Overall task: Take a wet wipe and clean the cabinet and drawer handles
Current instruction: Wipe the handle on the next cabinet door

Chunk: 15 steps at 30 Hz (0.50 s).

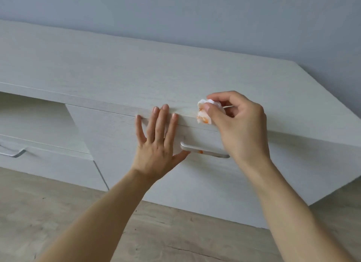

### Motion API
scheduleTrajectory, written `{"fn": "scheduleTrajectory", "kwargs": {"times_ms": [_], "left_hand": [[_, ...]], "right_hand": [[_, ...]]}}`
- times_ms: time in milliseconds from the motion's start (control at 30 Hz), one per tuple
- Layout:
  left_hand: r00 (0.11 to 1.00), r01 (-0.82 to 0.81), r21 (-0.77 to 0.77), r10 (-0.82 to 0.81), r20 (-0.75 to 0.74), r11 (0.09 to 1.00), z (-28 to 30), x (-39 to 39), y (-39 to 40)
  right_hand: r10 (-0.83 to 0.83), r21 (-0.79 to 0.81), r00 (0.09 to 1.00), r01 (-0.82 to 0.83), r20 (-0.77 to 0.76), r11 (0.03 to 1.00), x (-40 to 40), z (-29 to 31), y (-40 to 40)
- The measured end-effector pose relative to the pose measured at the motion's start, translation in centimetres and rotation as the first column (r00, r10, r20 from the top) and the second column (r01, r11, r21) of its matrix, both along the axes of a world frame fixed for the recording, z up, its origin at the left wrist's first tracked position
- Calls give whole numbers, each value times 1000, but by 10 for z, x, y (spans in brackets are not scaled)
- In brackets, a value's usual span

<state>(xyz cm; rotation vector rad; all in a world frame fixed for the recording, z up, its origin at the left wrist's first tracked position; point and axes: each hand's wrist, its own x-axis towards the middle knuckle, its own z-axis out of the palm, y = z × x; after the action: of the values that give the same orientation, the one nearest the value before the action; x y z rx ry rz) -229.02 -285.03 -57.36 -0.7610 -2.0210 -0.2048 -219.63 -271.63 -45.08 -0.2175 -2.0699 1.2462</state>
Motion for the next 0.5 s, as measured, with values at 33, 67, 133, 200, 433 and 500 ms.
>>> {"fn": "scheduleTrajectory", "kwargs": {"times_ms": [33,67,133,200,433,500], "left_hand": [[999,23,54,-22,-32,998,-3,-3,4],[998,48,103,-42,-54,994,-5,-5,7],[995,91,181,-80,-67,979,-6,-7,11],[993,118,231,-107,-56,966,-5,-5,11],[980,197,324,-190,-55,925,-8,-9,11],[979,205,327,-194,-67,922,-10,-14,11]], "right_hand": [[-2,4,999,2,-47,1000,3,-6,0],[-6,16,996,8,-87,1000,6,-13,0],[-15,49,990,22,-139,999,12,-26,-1],[-27,70,988,38,-151,997,16,-36,-2],[-109,50,960,126,-259,991,34,-59,6],[-164,71,935,195,-314,978,40,-68,12]]}}
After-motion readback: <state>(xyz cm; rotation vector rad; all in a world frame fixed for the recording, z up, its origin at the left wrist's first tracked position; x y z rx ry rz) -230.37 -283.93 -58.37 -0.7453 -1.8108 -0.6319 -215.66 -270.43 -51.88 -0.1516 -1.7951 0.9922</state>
